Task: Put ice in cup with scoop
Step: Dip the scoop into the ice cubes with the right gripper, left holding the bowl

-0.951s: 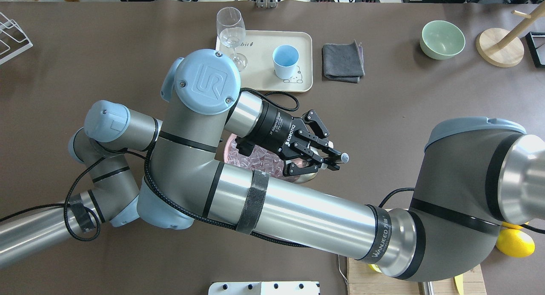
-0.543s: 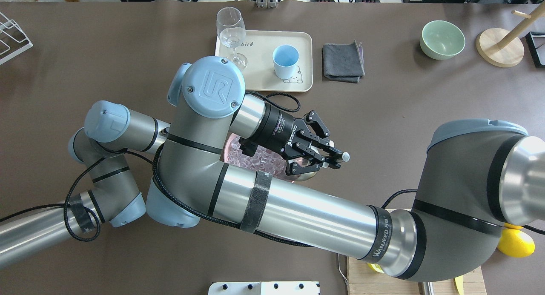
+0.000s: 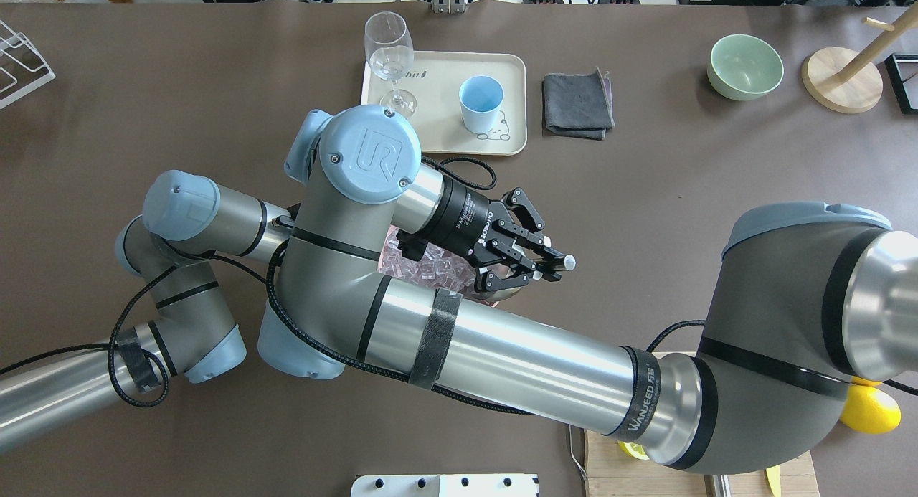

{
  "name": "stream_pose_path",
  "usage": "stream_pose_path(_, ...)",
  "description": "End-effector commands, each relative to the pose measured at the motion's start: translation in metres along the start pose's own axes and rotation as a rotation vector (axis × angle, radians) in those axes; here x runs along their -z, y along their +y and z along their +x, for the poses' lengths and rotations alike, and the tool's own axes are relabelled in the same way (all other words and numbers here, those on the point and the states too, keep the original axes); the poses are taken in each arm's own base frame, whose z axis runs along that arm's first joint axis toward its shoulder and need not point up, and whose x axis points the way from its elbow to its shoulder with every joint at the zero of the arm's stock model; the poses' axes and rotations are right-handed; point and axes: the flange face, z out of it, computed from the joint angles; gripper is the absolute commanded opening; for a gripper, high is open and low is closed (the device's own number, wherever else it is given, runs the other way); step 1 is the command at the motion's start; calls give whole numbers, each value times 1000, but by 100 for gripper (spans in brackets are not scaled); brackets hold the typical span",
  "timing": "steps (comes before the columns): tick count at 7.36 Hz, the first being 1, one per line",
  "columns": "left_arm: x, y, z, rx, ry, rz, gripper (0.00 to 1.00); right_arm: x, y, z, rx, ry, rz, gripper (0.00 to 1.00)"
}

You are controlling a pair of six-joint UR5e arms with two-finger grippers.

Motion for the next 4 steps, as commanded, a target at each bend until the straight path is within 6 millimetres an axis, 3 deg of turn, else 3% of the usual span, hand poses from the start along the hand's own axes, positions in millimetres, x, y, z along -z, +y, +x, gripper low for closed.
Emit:
stream_pose_path(1, -1, 1, 0, 1, 0, -2, 98, -5, -10, 2, 6, 11, 53, 0)
stream_pose_path(4, -1, 2, 0, 3, 0, -5, 98, -33, -5, -8, 38, 71, 162, 0)
